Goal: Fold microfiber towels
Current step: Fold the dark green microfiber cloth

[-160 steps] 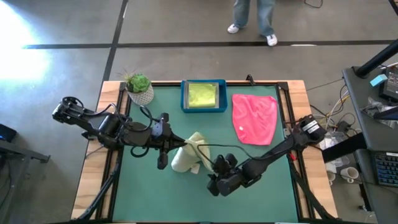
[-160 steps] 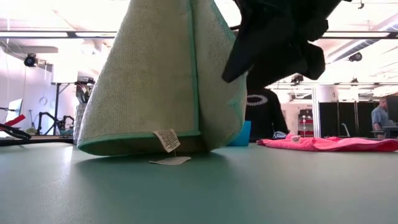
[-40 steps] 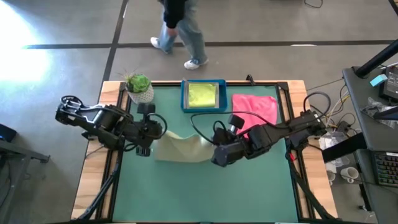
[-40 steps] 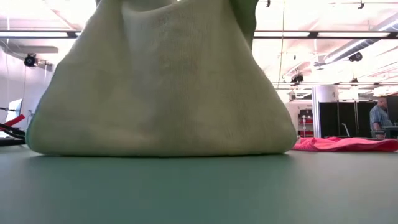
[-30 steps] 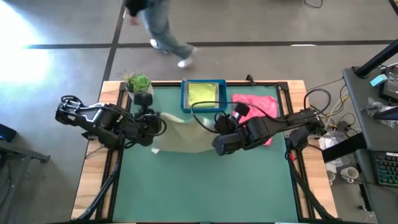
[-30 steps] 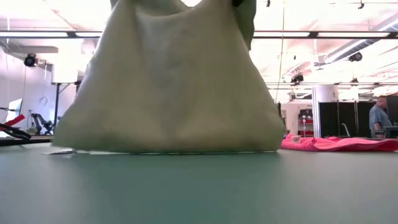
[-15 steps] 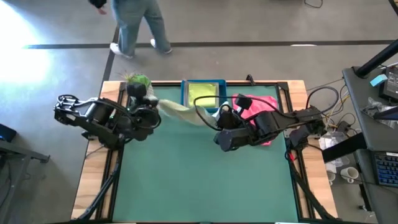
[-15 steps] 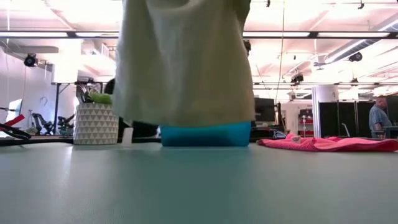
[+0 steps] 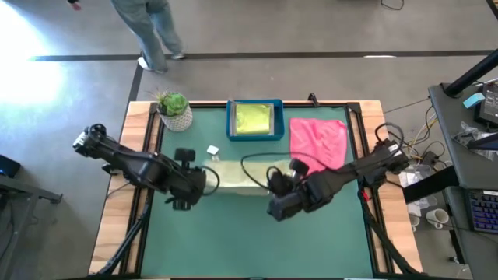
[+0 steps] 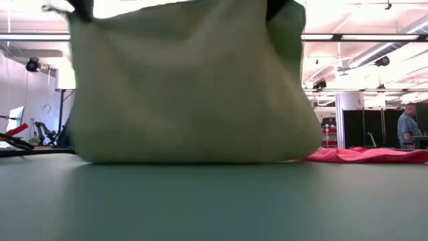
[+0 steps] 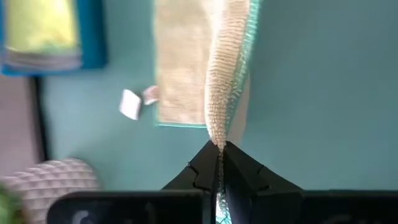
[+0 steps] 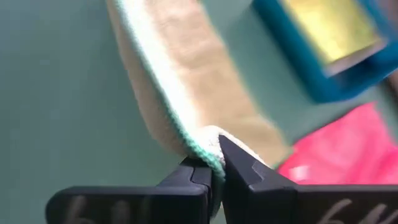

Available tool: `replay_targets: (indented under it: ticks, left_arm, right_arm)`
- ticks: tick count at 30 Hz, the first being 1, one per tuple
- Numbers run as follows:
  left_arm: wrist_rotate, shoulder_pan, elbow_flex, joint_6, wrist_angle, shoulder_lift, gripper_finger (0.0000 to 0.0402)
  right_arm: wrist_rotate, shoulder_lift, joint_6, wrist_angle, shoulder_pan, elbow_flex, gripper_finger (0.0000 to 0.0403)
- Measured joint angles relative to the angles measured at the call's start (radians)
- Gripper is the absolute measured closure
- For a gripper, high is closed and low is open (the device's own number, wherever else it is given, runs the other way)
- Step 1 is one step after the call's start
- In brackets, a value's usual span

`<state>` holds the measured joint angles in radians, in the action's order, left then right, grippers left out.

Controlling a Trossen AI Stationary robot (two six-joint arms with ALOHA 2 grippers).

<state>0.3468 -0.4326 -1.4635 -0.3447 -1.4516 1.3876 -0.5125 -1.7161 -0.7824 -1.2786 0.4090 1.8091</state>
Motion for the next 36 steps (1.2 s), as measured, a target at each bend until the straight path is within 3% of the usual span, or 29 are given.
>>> replay_targets:
  ticks: [8, 14, 20, 36]
  left_arm:
    - [-0.079, -0.035, 0.179, -0.055, 0.194, 0.023, 0.0400]
    - [-0.089, -0.034, 0.234, -0.154, 0.330, 0.047, 0.0400]
    - [-0.082, -0.034, 0.238, -0.272, 0.352, 0.104, 0.0400]
    - [0.096, 0.081, 0.246, -0.292, 0.334, 0.198, 0.0400]
  right_arm:
    - [0.069, 0.000, -0.173, 0.255, 0.085, -0.173, 0.0394]
    - [0.096, 0.000, -0.306, 0.452, 0.128, -0.316, 0.0394]
    - [0.102, -0.001, -0.450, 0.482, 0.134, -0.421, 0.0394]
    - [0.148, -0.001, -0.260, 0.419, -0.061, -0.501, 0.0394]
